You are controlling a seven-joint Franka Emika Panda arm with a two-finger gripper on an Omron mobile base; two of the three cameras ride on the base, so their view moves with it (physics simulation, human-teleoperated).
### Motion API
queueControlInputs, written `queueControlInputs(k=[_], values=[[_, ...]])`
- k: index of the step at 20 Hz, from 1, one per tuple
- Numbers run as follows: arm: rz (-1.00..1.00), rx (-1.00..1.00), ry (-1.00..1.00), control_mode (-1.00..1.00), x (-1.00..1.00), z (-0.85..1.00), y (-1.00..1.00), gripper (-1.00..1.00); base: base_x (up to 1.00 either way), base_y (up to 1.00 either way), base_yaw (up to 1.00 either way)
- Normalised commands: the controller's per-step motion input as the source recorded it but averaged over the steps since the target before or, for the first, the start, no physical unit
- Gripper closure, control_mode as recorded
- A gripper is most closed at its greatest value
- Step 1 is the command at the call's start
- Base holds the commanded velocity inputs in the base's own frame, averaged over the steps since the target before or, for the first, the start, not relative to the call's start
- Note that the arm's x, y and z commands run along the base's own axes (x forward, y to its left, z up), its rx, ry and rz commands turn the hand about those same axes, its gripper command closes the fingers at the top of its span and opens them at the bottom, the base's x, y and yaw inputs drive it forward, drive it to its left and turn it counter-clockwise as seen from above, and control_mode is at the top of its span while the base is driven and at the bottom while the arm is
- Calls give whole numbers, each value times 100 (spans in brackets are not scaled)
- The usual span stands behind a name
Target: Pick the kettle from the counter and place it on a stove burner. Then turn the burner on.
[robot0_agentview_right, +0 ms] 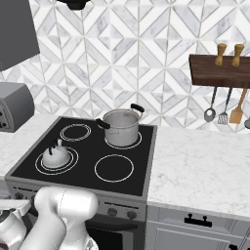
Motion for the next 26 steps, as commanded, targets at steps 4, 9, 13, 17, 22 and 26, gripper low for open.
queueControlInputs(k=[4, 9, 13, 17, 22, 26], values=[[0, 0, 0, -100, 7, 0, -5, -100, 0, 0, 0], [0, 0, 0, -100, 0, 0, 0, 100, 0, 0, 0], [0, 0, 0, -100, 0, 0, 0, 100, 0, 0, 0], [1, -19, -11, -100, 0, 2, 3, 100, 0, 0, 0], [3, -46, -20, -100, 0, 9, 10, 100, 0, 0, 0], [0, -55, -15, -100, 0, 12, 27, 100, 0, 0, 0]])
